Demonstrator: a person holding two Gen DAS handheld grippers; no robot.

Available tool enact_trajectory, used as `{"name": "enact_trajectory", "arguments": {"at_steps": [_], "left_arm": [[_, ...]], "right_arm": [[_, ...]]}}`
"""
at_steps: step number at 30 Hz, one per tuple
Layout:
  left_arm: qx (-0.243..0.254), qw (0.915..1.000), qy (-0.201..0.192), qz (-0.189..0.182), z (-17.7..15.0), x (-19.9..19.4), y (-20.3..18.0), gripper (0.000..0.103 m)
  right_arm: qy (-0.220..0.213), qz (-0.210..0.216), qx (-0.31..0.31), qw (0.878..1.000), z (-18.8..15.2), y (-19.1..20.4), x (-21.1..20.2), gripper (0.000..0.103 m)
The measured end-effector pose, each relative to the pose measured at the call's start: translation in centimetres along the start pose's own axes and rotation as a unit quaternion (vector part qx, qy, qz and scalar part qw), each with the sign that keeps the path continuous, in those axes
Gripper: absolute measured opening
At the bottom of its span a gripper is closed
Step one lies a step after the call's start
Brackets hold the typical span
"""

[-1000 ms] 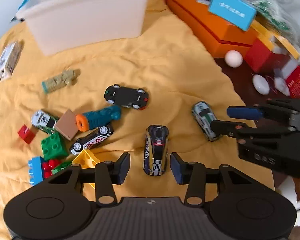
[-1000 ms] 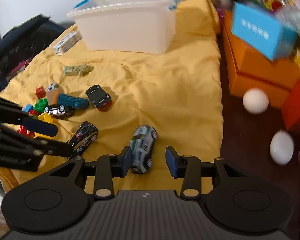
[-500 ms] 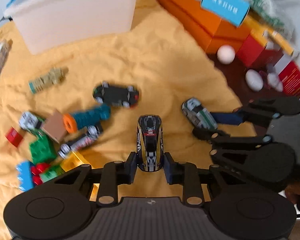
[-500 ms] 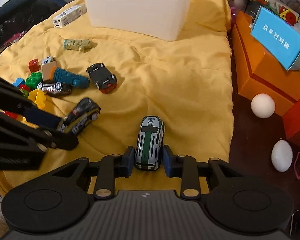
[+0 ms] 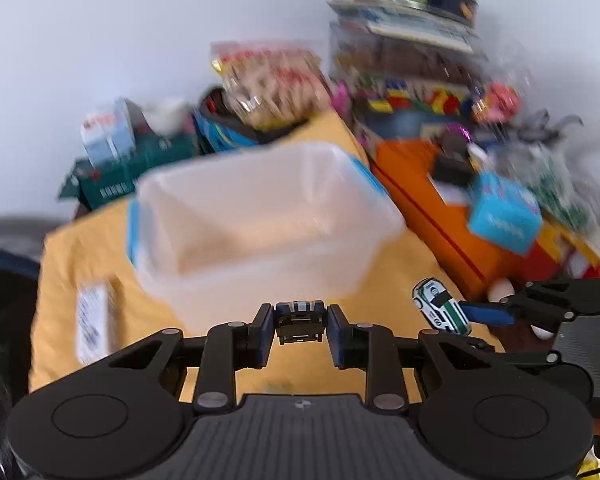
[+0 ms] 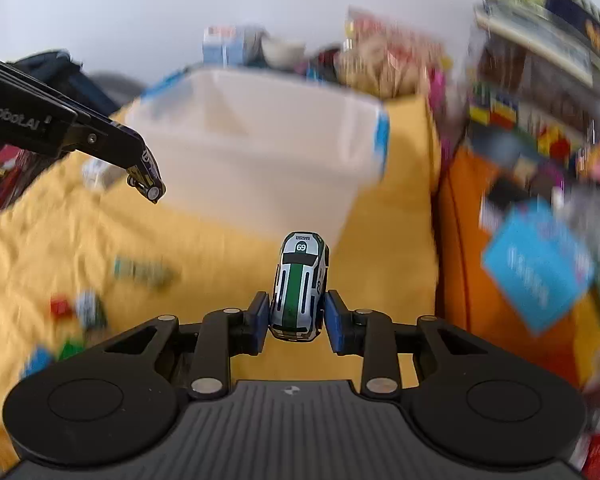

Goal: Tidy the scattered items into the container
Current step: 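Carry both cars to the clear bin and open both grippers to drop them, then grasp the yellow brick with the right gripper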

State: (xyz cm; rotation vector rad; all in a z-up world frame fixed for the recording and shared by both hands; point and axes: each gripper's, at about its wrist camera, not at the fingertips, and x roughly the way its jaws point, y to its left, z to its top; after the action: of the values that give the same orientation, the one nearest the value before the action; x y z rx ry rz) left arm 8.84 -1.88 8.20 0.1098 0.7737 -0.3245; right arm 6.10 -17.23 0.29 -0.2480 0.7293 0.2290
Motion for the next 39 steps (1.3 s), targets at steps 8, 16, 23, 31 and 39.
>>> {"name": "enact_trajectory", "arguments": {"at_steps": [8,16,23,31,39], "left_arm": [[-0.015,0.9988,-0.041,0.019,6.8,2.9,6.1,0.031],[-0.015,0.998,0.039,0.048,8.0,12.5,7.3,0.032],[0.0,0.9982,0.018,0.057,4.8,9.7,6.1,0.047],[0.007,0.9989,-0.004,0.045,-3.3,2.1,3.0,0.076],[-0.023,0.9952,0.084,0.044,-15.4,0.0,-0.3,0.075]], "right_arm": [[-0.057,-0.028,-0.023,0.998,8.8,1.1,3.0,0.033],[0.021,-0.022,0.006,1.0,11.5,0.0,10.8,0.034],[-0.008,-0.018,0.013,1.0,10.2,0.0,8.5,0.045],[-0.05,0.042,-0.026,0.998,4.4,2.1,1.5,0.06],[0.019,0.102,-0.065,0.992,-5.2,5.2,-0.6,0.052]]}}
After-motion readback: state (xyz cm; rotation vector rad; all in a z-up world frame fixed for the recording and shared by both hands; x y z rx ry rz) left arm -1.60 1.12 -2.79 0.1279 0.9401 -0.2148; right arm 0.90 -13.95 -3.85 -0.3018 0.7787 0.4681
